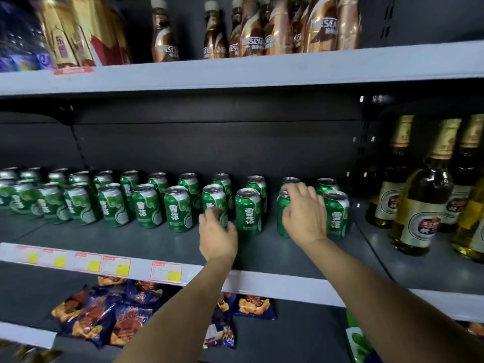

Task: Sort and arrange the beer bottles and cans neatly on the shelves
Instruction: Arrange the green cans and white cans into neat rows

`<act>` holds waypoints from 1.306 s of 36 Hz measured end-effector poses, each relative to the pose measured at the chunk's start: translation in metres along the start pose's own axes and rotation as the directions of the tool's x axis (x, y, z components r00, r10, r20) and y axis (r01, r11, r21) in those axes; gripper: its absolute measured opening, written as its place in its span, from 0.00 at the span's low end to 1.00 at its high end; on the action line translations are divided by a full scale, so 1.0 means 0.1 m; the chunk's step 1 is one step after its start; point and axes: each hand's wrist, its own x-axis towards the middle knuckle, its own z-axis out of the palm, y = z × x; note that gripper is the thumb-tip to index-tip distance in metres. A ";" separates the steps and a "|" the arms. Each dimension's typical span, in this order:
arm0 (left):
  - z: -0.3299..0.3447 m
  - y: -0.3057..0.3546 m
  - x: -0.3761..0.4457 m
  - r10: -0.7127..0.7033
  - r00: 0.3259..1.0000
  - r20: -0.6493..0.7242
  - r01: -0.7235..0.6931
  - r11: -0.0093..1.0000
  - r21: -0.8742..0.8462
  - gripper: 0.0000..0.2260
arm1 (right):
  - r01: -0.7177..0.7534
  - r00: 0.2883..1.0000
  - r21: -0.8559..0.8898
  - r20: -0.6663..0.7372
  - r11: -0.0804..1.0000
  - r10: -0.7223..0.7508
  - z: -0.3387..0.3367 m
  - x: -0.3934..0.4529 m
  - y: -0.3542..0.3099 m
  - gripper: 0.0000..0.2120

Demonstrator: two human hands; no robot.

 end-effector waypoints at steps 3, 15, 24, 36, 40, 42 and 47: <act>-0.09 -0.14 0.19 -0.018 0.999 -0.028 0.017 1.000 -0.022 0.20 | 0.030 0.992 -0.060 0.125 0.998 -0.022 0.08 0.15 -0.23 0.19; -0.08 -0.49 0.92 0.037 0.933 0.358 0.040 0.978 -0.206 0.45 | -0.229 0.909 -0.026 0.351 0.973 0.223 0.60 0.52 -0.85 0.31; 0.11 -0.69 1.04 0.050 0.878 0.476 0.100 0.954 -0.284 0.46 | -0.396 0.778 -0.014 0.525 0.918 0.344 0.45 0.62 -0.71 0.34; 0.04 -0.68 1.02 -0.015 0.911 0.412 0.081 0.986 -0.145 0.31 | -0.362 0.809 -0.068 0.473 0.930 0.349 0.47 0.58 -0.70 0.31; 0.00 -0.67 0.98 -0.011 0.927 0.376 0.046 0.995 -0.085 0.32 | -0.307 0.829 -0.125 0.452 0.943 0.330 0.49 0.59 -0.72 0.32; -0.02 -0.65 0.96 -0.009 0.926 0.376 0.032 0.998 -0.054 0.33 | -0.287 0.825 -0.130 0.471 0.949 0.314 0.49 0.57 -0.71 0.34; -0.03 -0.61 0.92 -0.017 0.928 0.373 0.016 1.000 0.005 0.34 | -0.272 0.819 -0.133 0.488 0.953 0.302 0.48 0.51 -0.68 0.38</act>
